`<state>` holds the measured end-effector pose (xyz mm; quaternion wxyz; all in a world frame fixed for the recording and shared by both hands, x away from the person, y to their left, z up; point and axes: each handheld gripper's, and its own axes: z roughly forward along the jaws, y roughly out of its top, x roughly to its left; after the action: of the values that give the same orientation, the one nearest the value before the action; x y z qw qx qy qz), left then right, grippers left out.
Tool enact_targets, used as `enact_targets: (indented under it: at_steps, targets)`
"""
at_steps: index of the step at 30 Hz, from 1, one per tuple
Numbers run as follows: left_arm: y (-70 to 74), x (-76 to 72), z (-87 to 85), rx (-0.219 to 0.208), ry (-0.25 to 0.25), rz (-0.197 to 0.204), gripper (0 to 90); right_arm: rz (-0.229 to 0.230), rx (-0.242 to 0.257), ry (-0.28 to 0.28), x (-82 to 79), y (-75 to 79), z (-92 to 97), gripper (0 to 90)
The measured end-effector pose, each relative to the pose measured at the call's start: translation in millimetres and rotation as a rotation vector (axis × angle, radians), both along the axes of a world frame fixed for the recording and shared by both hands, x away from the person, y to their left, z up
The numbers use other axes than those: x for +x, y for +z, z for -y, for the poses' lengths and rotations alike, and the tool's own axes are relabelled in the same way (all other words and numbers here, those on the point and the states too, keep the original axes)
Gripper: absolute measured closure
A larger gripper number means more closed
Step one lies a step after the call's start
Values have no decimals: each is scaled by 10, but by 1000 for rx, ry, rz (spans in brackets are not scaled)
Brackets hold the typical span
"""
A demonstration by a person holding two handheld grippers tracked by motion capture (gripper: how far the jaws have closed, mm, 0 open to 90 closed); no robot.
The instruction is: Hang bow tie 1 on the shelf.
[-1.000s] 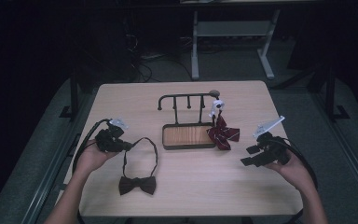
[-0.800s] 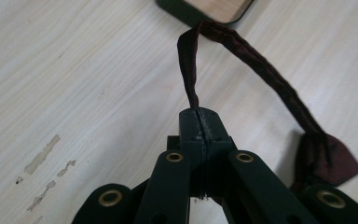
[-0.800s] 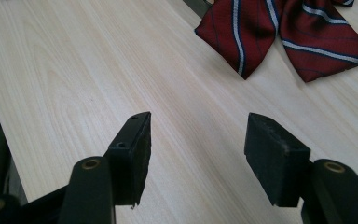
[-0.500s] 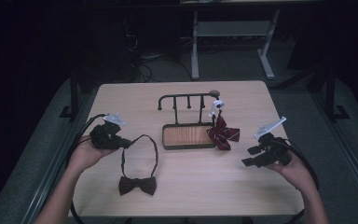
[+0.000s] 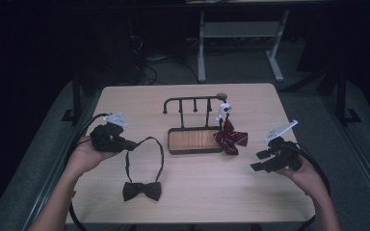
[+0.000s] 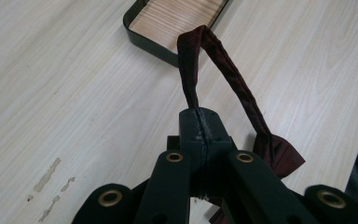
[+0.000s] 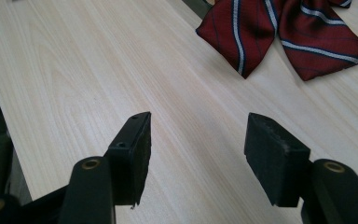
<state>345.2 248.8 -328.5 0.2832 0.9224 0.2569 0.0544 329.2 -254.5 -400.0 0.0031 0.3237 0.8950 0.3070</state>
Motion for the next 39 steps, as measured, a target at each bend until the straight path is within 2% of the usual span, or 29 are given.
enact_targets:
  at_steps: [11, 13, 30, 32, 39]
  targets:
    - [189, -30, 79, -7, -35, 10, 898, 11, -2, 4, -5, 22, -1, 411]
    - [224, -26, 86, 4, -48, 9, 898, 12, -2, 5, -6, 24, 3, 412]
    - [414, -31, 177, -9, -74, 21, 899, 24, -1, 10, -22, 61, 20, 411]
    - [437, -23, 187, 0, -84, 23, 899, 23, -1, 9, -23, 65, 27, 411]
    - [503, 17, 229, -3, -81, 28, 899, 29, 1, 7, -25, 75, 43, 411]
